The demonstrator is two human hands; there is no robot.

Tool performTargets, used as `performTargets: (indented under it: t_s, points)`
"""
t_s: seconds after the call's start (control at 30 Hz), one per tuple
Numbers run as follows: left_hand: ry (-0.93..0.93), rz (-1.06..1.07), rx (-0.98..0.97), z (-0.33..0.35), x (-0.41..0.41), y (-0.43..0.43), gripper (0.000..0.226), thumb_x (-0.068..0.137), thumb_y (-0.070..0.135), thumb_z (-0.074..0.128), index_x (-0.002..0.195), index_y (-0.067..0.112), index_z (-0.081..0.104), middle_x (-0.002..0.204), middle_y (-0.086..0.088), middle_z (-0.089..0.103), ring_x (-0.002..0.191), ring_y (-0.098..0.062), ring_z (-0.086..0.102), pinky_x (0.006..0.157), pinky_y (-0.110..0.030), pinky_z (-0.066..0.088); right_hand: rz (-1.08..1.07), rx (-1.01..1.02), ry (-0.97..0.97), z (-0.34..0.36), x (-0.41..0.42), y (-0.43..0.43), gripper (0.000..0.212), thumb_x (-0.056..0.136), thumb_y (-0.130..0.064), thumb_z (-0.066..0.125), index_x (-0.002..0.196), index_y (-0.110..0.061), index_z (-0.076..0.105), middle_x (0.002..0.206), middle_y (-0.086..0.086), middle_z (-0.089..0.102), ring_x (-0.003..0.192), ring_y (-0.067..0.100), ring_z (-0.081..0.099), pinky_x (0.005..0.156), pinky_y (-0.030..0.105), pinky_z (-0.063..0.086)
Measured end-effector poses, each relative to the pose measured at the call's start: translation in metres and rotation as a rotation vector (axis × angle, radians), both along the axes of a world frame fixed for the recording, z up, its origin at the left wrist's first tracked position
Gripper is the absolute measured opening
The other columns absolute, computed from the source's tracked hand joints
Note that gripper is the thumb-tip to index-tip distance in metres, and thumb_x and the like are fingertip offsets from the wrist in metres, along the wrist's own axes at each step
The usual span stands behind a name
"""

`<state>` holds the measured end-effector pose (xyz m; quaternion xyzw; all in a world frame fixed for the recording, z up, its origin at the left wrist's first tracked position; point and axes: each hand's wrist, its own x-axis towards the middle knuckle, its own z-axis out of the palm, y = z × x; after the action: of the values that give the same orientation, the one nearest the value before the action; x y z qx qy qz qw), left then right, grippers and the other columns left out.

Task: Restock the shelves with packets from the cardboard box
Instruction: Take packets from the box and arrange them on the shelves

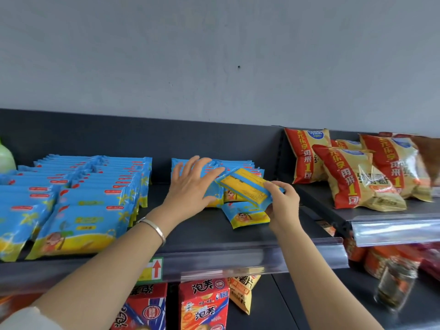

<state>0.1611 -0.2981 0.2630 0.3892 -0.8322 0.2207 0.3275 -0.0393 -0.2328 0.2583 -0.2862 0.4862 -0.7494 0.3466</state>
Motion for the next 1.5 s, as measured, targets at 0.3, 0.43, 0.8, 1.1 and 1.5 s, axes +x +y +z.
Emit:
performTargets:
  t_s: [0.3, 0.43, 0.8, 1.1, 1.5]
  points:
    - [0.223, -0.146, 0.415, 0.020, -0.026, 0.012, 0.032, 0.087, 0.034, 0.063, 0.116, 0.021, 0.060, 0.103, 0.001, 0.065, 0.098, -0.022, 0.059, 0.075, -0.034, 0.044, 0.290, 0.128, -0.123, 0.019, -0.015, 0.008, 0.023, 0.099, -0.029, 0.048, 0.097, -0.007, 0.056, 0.081, 0.018, 0.065, 0.063, 0.023, 0.069, 0.049, 0.024, 0.055]
    - [0.453, -0.188, 0.620, 0.020, -0.023, 0.008, 0.033, 0.083, 0.028, 0.069, 0.110, 0.011, 0.060, 0.099, -0.007, 0.066, 0.085, -0.025, 0.064, 0.079, -0.047, 0.052, 0.117, 0.282, 0.641, 0.006, -0.036, 0.005, 0.019, 0.093, -0.019, 0.051, 0.110, -0.018, 0.061, 0.088, 0.007, 0.069, 0.077, 0.018, 0.063, 0.068, 0.033, 0.055]
    - [0.580, -0.233, 0.721, 0.011, -0.013, 0.006, 0.013, 0.088, 0.022, 0.063, 0.090, 0.011, 0.057, 0.086, -0.003, 0.061, 0.088, -0.023, 0.064, 0.072, -0.047, 0.056, 0.427, 0.574, 1.579, -0.001, -0.038, -0.005, 0.058, 0.082, -0.017, 0.056, 0.137, -0.033, 0.046, 0.142, 0.000, 0.037, 0.128, 0.029, 0.037, 0.106, 0.038, 0.035]
    - [0.707, -0.188, 0.641, 0.003, -0.009, 0.000, 0.021, 0.087, 0.028, 0.063, 0.090, 0.007, 0.058, 0.085, -0.009, 0.063, 0.084, -0.028, 0.065, 0.069, -0.050, 0.056, 0.215, 0.402, 1.674, -0.012, -0.054, -0.007, 0.037, 0.095, -0.022, 0.052, 0.131, -0.029, 0.056, 0.135, 0.002, 0.056, 0.120, 0.025, 0.054, 0.099, 0.039, 0.045]
    - [0.657, 0.063, 0.510, -0.004, -0.005, -0.011, 0.023, 0.092, 0.040, 0.051, 0.101, 0.019, 0.052, 0.089, 0.002, 0.059, 0.083, -0.025, 0.058, 0.071, -0.039, 0.047, 0.069, 0.454, 1.875, -0.015, -0.026, -0.032, 0.063, 0.091, -0.003, 0.044, 0.147, -0.026, 0.027, 0.156, 0.007, 0.016, 0.141, 0.034, 0.019, 0.108, 0.049, 0.034]
